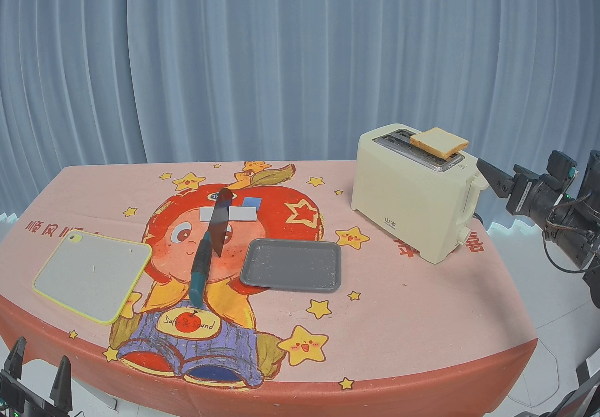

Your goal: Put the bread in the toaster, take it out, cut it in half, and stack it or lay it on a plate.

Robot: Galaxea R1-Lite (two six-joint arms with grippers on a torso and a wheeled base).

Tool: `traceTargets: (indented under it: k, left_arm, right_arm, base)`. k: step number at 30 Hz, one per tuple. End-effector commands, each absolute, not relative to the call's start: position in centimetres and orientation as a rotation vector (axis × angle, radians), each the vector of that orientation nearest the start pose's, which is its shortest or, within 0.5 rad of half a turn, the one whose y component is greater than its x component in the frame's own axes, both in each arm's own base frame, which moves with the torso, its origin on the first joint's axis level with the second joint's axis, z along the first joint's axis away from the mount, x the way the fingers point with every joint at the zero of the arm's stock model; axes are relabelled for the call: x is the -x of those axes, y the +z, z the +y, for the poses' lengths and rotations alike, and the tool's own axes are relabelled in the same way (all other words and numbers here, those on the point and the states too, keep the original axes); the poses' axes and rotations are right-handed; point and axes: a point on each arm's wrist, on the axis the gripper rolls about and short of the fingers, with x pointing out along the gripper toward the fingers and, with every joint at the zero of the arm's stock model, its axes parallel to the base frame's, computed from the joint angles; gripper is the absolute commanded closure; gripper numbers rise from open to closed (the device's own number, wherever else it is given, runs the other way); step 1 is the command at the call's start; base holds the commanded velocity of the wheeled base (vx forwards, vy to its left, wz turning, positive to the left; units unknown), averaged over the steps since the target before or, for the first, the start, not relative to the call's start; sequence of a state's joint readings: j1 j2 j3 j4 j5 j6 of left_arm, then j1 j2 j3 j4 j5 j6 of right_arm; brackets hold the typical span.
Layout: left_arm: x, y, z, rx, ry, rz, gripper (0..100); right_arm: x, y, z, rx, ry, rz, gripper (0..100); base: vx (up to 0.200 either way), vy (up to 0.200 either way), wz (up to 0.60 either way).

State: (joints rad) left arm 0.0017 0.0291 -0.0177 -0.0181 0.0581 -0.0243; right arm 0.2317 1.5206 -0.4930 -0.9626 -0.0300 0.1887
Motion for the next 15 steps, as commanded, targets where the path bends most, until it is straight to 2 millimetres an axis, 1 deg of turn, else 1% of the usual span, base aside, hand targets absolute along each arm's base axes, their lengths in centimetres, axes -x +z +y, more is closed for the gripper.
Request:
traceTargets:
  k: [1, 10, 15]
  left_arm:
    - [2.1, 7.8, 0.1, 0.024, 0.060, 0.010, 0]
    - [2.1, 7.8, 0.1, 0.024, 0.061, 0.010, 0]
    - [2.1, 7.8, 0.1, 0.024, 0.060, 0.010, 0]
  right_arm:
    - [-23.6, 18.2, 5.6, -0.179, 0.192, 0.086, 0]
    - [-23.4, 17.9, 4.8, -0.219, 0.159, 0.095, 0]
    - [-24.6, 18.8, 3.8, -0.293, 0.114, 0.060, 0]
  base:
    - [0.000, 0.000, 0.00]
    - [0.000, 0.000, 0.00]
    - [0.000, 0.000, 0.00]
